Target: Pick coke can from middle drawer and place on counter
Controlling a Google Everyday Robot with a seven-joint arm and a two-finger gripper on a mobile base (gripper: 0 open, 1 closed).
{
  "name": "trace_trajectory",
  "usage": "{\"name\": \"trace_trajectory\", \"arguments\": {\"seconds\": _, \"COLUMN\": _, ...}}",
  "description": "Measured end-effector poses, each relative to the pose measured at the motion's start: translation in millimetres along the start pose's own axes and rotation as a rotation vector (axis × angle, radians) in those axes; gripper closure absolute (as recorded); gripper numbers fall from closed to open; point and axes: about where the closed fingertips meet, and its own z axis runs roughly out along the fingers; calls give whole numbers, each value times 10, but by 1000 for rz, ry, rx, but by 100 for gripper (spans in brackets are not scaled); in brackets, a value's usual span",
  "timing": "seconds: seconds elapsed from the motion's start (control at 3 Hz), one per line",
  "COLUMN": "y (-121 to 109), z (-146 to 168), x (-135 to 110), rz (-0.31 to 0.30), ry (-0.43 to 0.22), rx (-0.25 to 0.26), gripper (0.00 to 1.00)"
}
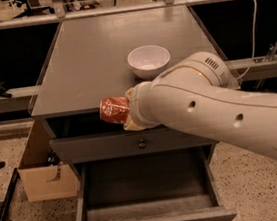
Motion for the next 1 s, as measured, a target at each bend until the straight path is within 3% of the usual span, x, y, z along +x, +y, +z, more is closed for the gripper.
{"name": "trace_trajectory", "arguments": {"seconds": 0.33, "y": -209, "z": 222, "x": -203, "rz": -23, "ry": -17, "rx": -56, "gripper": 100}}
{"name": "trace_trajectory", "arguments": {"seconds": 0.67, "y": -538, "z": 363, "x": -479, "rz": 32, "ry": -72, "rx": -130, "gripper": 100}}
{"name": "trace_trajectory", "arguments": {"seconds": 1.0, "y": -986, "z": 306, "x": -977, "rz": 32, "ry": -92, "rx": -153, "gripper": 100}}
